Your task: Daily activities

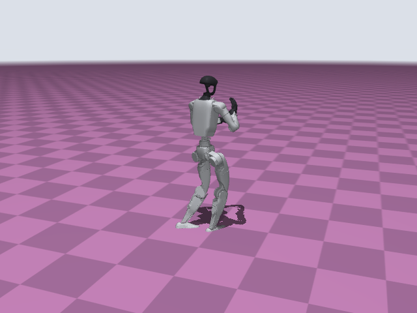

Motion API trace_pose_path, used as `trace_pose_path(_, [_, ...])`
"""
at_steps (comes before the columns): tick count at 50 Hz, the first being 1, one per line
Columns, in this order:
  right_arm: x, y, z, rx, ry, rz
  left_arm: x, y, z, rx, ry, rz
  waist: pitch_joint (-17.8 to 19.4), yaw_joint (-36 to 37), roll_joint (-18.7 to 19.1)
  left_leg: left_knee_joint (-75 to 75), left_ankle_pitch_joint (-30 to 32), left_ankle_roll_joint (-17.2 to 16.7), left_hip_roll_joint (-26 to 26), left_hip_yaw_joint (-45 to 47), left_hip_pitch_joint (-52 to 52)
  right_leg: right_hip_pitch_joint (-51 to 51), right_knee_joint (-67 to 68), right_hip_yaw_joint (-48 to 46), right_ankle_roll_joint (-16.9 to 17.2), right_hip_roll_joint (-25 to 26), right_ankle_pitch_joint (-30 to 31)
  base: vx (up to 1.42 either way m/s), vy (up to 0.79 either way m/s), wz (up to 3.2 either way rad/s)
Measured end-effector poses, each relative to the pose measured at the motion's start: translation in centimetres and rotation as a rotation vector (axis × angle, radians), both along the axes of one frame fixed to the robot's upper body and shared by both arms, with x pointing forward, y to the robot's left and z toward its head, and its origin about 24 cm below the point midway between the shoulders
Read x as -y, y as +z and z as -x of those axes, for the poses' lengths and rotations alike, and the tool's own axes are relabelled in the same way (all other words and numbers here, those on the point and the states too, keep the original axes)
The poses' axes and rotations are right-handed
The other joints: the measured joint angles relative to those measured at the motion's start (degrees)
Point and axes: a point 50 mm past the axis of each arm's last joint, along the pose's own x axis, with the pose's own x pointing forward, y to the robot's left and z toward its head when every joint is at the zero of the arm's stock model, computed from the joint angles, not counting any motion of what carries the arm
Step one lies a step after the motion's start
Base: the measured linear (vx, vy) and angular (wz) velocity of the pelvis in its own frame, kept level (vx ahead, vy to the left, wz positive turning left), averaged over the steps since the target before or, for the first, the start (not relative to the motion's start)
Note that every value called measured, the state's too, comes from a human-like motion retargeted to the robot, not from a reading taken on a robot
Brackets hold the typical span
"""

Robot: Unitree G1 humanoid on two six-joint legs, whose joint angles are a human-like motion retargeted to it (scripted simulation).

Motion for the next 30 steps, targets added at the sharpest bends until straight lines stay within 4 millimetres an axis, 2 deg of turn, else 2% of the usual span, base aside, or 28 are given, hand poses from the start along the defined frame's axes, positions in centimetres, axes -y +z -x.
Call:
trace_pose_path(6, [-0.1,-1.7,-0.3,-0.051,-0.040,0.046,0.5,-1.6,0.2,-0.094,-0.004,0.023,0.08,-0.20,1.33,3.56,-0.12,2.38,5.07,6.84,-1.80,2.39,-3.49,0.57,-0.13,1.67,0.90,0.05,-0.02,-0.28])
trace_pose_path(10, [-0.2,-2.7,-0.6,-0.086,-0.050,0.084,1.0,-2.5,0.3,-0.149,-0.016,0.034,-0.07,-0.48,1.93,3.29,-0.13,3.31,6.69,9.01,-1.58,3.42,-5.23,1.41,-0.10,2.47,1.52,0.03,0.01,-0.32])
trace_pose_path(17, [-0.5,-3.6,-1.0,-0.118,-0.054,0.121,1.6,-3.3,0.2,-0.181,-0.044,0.010,-0.48,-1.27,2.16,0.98,0.40,3.78,7.20,10.39,-0.14,4.62,-7.57,2.99,0.24,3.08,2.63,0.02,0.03,-0.29])
trace_pose_path(30, [-0.3,-4.0,-1.4,-0.100,-0.132,0.158,2.0,-3.3,-0.2,-0.172,-0.066,-0.040,-0.84,-2.21,1.76,-1.29,1.78,4.04,6.60,12.33,0.90,4.56,-8.28,4.86,1.17,2.96,3.31,0.00,0.02,-0.22])
